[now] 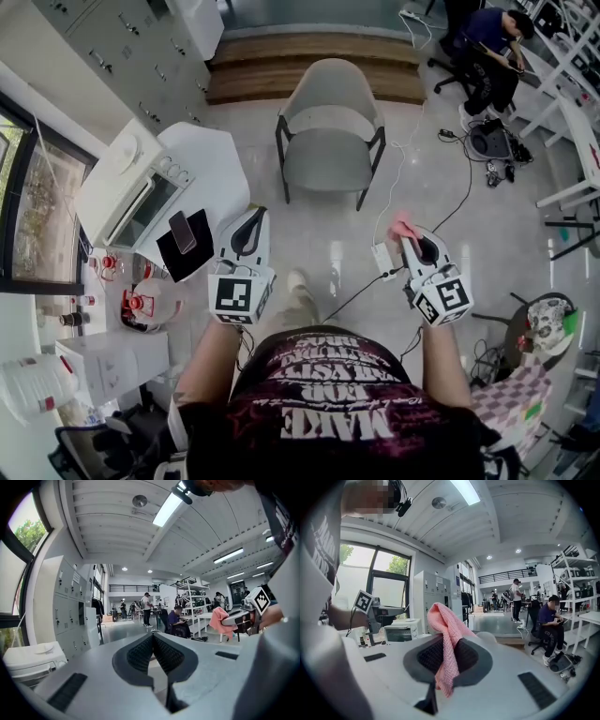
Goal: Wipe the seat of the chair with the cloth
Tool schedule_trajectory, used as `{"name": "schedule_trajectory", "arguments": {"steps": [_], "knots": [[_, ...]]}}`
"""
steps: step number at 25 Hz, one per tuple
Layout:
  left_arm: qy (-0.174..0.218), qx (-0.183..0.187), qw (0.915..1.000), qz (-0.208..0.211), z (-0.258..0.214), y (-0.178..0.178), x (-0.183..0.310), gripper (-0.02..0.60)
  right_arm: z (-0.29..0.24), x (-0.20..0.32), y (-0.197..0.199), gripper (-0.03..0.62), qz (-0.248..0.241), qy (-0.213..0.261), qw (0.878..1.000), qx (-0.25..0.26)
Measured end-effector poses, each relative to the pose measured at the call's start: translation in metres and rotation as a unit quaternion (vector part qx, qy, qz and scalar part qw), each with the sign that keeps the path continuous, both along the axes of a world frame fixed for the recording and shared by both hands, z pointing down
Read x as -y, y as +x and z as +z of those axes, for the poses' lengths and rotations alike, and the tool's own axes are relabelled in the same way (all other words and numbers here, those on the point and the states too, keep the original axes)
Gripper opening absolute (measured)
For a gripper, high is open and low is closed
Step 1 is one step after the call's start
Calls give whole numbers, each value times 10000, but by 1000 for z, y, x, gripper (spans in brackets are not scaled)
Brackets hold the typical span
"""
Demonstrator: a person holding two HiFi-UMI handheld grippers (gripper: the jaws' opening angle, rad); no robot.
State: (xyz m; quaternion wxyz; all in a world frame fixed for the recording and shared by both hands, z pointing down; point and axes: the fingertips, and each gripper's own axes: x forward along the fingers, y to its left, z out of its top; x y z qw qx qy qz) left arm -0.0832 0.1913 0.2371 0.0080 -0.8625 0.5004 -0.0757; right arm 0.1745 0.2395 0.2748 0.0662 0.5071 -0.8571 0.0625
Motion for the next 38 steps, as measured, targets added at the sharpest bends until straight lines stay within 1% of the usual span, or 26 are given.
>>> {"name": "schedule_trajectory", "arguments": {"steps": [12,21,24,28,31,38], "knots": [[-78,5,9999,115,4,-10,65,6,2,62,-10,32,98,-93,9999,-7],[-112,37,9994,321,10,-27,124,6,2,114,-31,32,245,-126,9995,-124],[-110,-23,9992,380,9,-34,143,5,0,130,-42,32,269,-142,9993,-205],[-64,-44,9986,516,9,-40,157,6,-10,141,-53,32,329,-31,9991,-276],[-98,-76,9985,528,12,-43,168,6,-12,146,-58,32,372,-4,9989,-302],[-114,-69,9983,563,17,-42,179,5,-6,160,-56,32,455,-22,9987,-218]]}}
